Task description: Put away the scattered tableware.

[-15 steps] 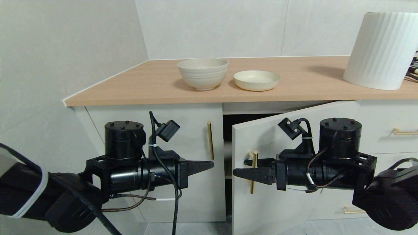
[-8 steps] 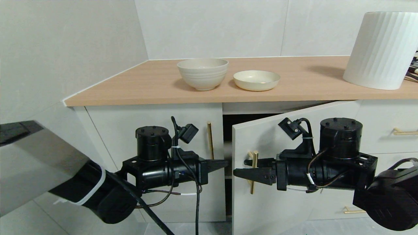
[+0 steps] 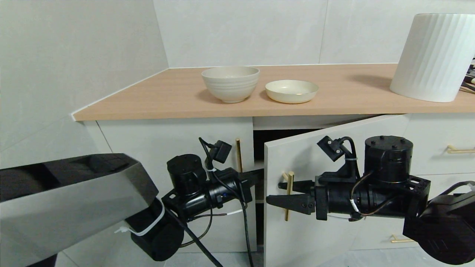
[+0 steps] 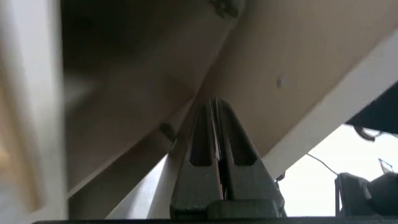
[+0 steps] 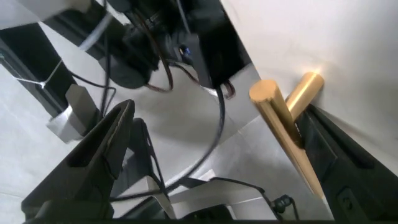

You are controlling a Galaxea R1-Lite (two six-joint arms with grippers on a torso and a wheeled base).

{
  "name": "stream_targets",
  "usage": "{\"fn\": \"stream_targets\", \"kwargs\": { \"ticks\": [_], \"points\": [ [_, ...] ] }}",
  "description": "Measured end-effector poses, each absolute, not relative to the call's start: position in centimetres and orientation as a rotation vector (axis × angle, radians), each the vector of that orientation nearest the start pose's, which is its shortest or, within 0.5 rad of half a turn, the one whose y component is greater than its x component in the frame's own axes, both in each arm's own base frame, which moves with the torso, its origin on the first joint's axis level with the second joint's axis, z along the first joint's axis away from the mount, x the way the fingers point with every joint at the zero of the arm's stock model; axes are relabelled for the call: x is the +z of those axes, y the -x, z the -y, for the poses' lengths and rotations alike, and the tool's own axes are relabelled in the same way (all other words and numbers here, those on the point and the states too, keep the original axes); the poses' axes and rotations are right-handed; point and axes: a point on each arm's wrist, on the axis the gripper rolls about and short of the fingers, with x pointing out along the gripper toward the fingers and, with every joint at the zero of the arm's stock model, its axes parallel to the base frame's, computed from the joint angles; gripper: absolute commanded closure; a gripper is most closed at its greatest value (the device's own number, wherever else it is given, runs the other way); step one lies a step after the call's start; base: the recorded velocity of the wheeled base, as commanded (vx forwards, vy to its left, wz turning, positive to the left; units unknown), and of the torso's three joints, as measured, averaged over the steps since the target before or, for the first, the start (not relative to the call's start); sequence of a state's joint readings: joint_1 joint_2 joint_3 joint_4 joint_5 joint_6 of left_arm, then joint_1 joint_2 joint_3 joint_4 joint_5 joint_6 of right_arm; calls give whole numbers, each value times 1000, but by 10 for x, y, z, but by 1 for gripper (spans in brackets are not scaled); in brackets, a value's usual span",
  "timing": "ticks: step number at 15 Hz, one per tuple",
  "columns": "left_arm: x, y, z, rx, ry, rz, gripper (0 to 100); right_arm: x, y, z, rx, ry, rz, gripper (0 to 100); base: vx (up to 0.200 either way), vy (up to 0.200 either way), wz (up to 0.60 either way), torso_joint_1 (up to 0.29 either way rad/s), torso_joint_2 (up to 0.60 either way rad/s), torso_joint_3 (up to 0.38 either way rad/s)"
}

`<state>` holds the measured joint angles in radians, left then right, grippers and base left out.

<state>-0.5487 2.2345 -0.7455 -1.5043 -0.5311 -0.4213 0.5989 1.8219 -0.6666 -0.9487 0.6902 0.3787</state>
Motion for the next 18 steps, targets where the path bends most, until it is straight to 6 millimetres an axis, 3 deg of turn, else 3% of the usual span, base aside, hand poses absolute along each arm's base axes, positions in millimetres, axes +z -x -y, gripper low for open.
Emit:
{"fn": "stream_targets", "kwargs": {
  "ticks": [9, 14, 18],
  "points": [
    [51, -310, 214, -1087, 377, -231, 100, 134, -251, -158, 1165, -253, -352, 0, 0, 0, 0, 0, 0, 0],
    [52, -308, 216, -1079, 378, -235, 100, 136, -223, -139, 1140, -232, -323, 0, 0, 0, 0, 0, 0, 0],
    [67, -309, 221, -1070, 373, -323, 100, 126, -193, -135, 923, -202, -357, 0, 0, 0, 0, 0, 0, 0]
  ]
}}
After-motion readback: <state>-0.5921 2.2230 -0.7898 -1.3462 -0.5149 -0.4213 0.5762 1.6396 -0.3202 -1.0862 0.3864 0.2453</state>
